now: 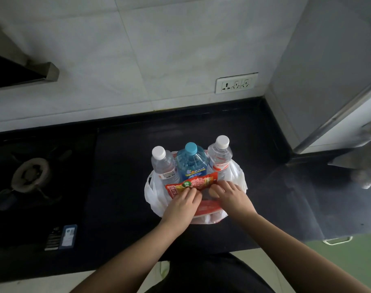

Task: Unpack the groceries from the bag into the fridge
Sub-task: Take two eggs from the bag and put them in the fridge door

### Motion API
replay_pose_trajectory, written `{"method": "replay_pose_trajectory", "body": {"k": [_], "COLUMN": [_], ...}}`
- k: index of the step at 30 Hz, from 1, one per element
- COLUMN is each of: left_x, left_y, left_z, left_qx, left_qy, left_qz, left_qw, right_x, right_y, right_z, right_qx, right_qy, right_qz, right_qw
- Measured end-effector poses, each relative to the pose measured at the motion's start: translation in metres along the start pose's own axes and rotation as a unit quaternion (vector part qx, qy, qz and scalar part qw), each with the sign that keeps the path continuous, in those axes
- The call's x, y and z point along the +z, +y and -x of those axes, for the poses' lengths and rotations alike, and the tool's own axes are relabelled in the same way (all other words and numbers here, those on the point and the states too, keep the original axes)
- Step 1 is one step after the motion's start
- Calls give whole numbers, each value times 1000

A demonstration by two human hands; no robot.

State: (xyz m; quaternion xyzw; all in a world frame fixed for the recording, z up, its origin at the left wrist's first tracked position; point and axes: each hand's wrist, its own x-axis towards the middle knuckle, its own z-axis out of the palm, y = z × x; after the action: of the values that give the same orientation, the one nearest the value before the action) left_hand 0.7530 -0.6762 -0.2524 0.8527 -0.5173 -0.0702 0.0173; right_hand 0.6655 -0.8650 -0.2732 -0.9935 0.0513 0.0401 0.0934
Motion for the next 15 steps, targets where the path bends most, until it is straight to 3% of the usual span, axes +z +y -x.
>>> {"method": "replay_pose_trajectory", "body": {"k": [10,15], "left_x": [1,3], "left_y": [16,19], "left_z": [-6,-9], "left_qx": [-70,-71], "left_qy": [10,-3], "left_qz": [-29,-41], "left_qw": [997,997], "right_x": [-1,2], "right_y": [-1,1], "right_z": [-2,-2], "right_qx": [-32,-46], "right_qy": [-33,-14], "right_qz": [-14,-3], "right_qw": [999,999]}}
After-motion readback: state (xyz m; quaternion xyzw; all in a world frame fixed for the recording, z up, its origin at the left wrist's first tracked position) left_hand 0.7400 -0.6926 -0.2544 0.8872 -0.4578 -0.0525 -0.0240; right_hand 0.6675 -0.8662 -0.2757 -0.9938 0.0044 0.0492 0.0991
